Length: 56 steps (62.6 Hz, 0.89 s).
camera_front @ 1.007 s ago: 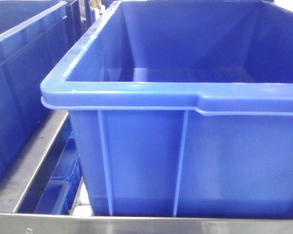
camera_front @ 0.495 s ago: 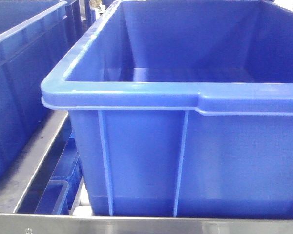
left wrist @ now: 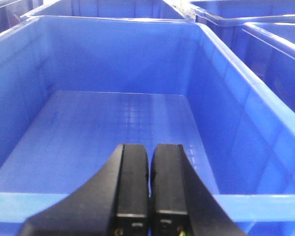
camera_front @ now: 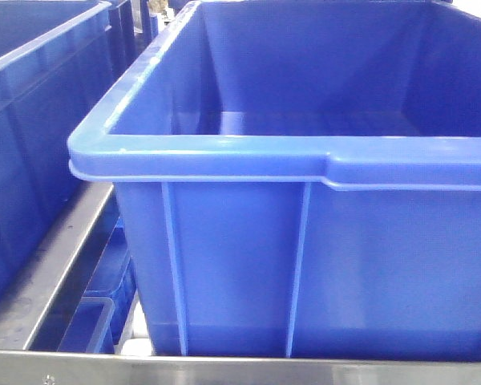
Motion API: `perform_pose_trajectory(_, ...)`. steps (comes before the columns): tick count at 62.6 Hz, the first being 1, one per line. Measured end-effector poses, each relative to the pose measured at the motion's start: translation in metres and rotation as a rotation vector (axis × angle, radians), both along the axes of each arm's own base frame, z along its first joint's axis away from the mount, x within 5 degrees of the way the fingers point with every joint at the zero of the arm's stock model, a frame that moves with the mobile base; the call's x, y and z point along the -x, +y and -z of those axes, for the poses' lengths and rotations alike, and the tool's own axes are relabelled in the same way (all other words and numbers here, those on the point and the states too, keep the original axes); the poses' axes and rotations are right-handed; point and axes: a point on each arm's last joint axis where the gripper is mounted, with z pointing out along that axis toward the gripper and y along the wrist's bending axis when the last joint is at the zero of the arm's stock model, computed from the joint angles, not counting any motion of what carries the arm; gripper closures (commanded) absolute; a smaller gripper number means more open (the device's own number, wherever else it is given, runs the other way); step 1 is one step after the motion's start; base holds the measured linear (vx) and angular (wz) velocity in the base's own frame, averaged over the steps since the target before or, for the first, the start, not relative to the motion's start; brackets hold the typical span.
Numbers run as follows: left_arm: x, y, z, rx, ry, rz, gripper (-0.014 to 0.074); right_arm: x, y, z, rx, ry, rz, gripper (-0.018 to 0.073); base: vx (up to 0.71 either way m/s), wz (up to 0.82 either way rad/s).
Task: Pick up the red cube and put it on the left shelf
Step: 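Raise the open right gripper out of the blue bin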
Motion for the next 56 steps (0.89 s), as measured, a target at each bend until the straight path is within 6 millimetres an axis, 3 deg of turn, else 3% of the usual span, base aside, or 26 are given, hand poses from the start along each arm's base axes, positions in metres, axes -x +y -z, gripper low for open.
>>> perform_pose_trajectory(56,0.0000,0.0000,0.0000,0.000,0.000,0.000,0.0495,0.0001,0.0000,0.0011,0.000,0.012,0.000,0.0514,0.00,-0.02)
